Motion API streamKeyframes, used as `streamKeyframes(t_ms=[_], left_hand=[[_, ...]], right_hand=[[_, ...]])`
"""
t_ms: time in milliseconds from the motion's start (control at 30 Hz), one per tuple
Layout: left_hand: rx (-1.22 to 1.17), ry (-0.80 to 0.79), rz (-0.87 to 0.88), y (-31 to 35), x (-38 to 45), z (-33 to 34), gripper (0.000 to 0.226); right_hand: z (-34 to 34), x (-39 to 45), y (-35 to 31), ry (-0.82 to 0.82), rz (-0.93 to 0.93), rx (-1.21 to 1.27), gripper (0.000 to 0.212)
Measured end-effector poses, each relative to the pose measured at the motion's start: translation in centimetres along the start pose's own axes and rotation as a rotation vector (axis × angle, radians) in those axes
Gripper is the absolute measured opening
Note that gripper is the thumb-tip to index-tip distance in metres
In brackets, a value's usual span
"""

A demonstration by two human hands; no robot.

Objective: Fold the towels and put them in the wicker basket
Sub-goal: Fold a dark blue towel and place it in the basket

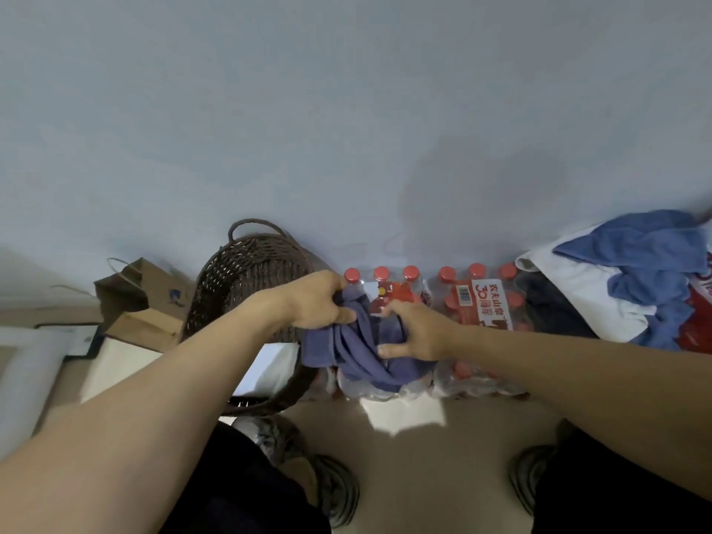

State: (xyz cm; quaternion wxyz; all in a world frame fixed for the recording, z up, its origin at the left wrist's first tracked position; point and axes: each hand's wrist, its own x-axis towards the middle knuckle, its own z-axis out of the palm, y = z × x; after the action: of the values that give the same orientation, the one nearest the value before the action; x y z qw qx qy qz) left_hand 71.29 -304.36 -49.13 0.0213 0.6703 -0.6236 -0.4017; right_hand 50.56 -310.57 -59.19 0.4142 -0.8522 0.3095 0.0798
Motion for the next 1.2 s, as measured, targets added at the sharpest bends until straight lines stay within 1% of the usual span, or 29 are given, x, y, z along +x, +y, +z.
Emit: streamKeyframes(t_ms=[100,133,200,233,300,367,400,433,500,533,600,667,700,733,800,867,933,1033,1100,1133,1200], left_hand=[[-0.007,-0.046,0.009,0.1,0.3,0.6,0.032],[-0.004,-0.069,0.012,0.3,0.5,0.7,0.033],[0.028,-0.117,-0.006,0.7,1.1,1.1,0.021],[0.058,-0.142,-0.026,1.0,1.4,1.2,0.015],[0.112,-0.189,-0.058,1.5,1.9,1.5,0.016],[0.119,-0.256,-0.064,2.1,2.2,2.0,0.015],[0.114,-0.301,-0.071,2.4,2.3,2.2,0.016],[0.12,-0.344,-0.081,2.6,2.5,2.6,0.022],[0.179,-0.41,-0.11,2.7,2.8,3.5,0.031],[0.216,-0.418,-0.13,2.6,3.0,4.0,0.033],[0.274,-0.41,-0.177,2.2,3.2,5.0,0.032],[0.274,-0.388,-0.215,1.5,3.5,5.8,0.021],[0.242,-0.364,-0.237,1.3,3.7,6.1,0.014],[0.192,-0.325,-0.259,1.1,4.0,6.3,0.009],[0.082,-0.208,-0.303,0.9,5.0,6.7,0.008],[-0.065,-0.072,-0.351,0.5,6.4,7.1,0.015],[-0.215,0.068,-0.38,0.1,7.9,7.8,0.018],[-0.45,0.261,-0.356,-0.7,9.5,9.0,0.004],[-0.579,0.37,-0.351,-1.7,10.3,9.6,0.014],[-0.628,0.419,-0.373,-2.1,10.6,9.8,0.014],[-0.652,0.523,-0.423,-2.8,11.5,10.0,0.019]], right_hand=[[1.7,-0.7,0.0,-0.146,0.016,0.025,0.049],[2.2,-0.9,0.0,-0.183,0.031,0.03,0.048],[2.5,-1.4,0.0,-0.25,0.082,0.067,0.044],[2.4,-1.6,0.1,-0.296,0.118,0.089,0.041],[1.7,-2.2,0.9,-0.409,0.21,0.105,0.017],[1.0,-3.3,2.3,-0.542,0.343,0.155,0.004],[0.7,-4.1,2.8,-0.6,0.408,0.171,0.002],[0.5,-4.8,3.6,-0.634,0.453,0.162,0.002],[0.2,-6.0,5.2,-0.629,0.503,0.092,0.003],[-0.1,-6.5,6.0,-0.597,0.527,0.088,0.004],[-0.6,-7.5,7.4,-0.506,0.585,0.169,0.013],[-1.4,-8.0,8.5,-0.405,0.593,0.113,0.026],[-1.8,-8.2,8.9,-0.368,0.599,0.067,0.031],[-2.1,-8.2,9.4,-0.344,0.627,0.073,0.033],[-2.6,-8.3,9.9,-0.299,0.675,0.134,0.031],[-3.2,-8.4,10.5,-0.189,0.669,0.078,0.031],[-3.7,-8.1,11.3,-0.056,0.643,0.075,0.033],[-4.3,-7.5,12.3,0.155,0.643,0.21,0.038],[-4.6,-6.7,13.1,0.337,0.693,0.294,0.035],[-4.6,-6.3,13.3,0.417,0.715,0.333,0.033],[-4.5,-5.2,13.8,0.558,0.739,0.392,0.032]])
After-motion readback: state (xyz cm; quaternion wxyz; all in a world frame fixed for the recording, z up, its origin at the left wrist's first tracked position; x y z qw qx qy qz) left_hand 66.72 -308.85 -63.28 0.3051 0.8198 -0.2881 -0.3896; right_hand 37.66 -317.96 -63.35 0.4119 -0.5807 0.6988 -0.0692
